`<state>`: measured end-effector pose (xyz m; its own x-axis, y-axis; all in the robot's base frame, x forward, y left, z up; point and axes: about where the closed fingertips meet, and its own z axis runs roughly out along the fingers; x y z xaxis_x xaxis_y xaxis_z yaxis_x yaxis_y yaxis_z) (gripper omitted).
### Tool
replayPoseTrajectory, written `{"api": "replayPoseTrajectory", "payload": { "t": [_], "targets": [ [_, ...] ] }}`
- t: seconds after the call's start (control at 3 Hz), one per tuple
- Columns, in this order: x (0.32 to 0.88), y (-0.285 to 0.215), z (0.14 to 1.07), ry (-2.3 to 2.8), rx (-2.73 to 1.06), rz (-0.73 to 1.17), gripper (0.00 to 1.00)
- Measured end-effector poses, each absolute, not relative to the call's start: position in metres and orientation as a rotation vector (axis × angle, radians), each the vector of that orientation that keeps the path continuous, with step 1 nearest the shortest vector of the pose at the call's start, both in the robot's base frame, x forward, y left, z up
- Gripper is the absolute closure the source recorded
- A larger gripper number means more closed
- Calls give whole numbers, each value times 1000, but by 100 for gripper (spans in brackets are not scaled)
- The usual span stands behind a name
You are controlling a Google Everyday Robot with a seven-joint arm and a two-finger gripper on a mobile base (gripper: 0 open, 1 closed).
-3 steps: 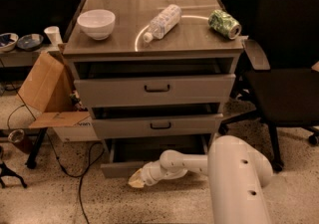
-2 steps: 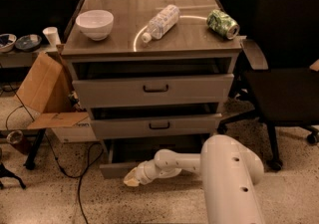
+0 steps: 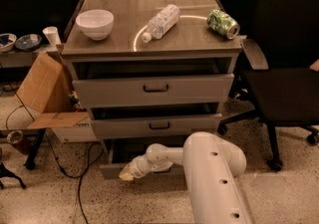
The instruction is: Close bottom drawer
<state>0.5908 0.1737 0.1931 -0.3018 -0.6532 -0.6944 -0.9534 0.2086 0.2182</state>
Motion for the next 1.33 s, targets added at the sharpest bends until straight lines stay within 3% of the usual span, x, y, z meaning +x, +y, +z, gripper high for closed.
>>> {"api": "replayPoseTrajectory", "payload": {
  "t": [0.67, 1.33],
  "targets": [
    [617, 174, 180, 2085, -1454, 816, 1],
    [635, 189, 176, 2085, -1434, 815, 0]
  ]
}}
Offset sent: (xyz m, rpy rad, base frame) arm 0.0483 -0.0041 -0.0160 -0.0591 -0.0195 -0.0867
